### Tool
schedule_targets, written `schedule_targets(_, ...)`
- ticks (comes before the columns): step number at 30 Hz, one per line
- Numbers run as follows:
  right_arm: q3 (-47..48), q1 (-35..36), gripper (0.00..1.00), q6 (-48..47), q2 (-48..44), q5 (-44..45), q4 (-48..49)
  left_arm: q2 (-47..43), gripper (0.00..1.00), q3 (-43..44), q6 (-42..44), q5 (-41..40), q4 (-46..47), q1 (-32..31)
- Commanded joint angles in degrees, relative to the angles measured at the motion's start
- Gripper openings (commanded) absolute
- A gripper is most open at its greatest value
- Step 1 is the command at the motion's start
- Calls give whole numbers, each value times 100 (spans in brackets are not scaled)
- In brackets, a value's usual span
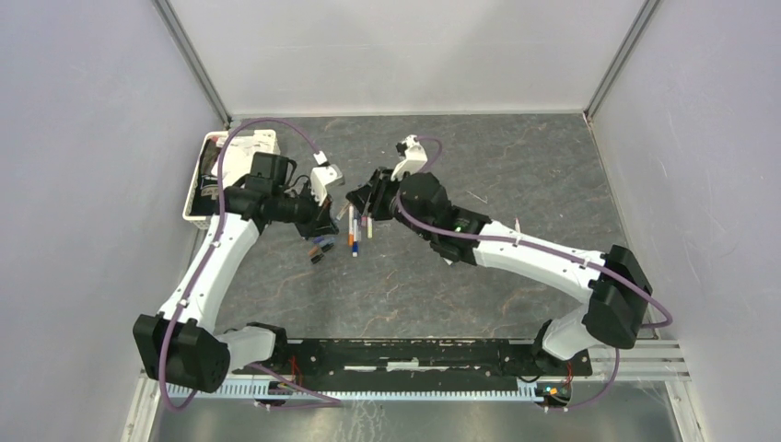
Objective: Open the pen caps
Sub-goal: Pick up the pen from the center of the board.
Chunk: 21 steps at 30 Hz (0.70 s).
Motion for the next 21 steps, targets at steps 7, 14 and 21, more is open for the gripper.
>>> schedule_targets(7,1293,-1285,53,-1047,516,-3380,-1634,-637,2,-188,3720,-1271,-1173,-65)
schedule_targets(14,1426,-1204,54,-1093,1279,-5129,-1629,-763,2,-213,4498,-1637,-1353,-245)
schedule_targets(21,1312,-945,54,-781,1599,-5620,-1165,-817,2,-368,4753,-2041,-1294,-508)
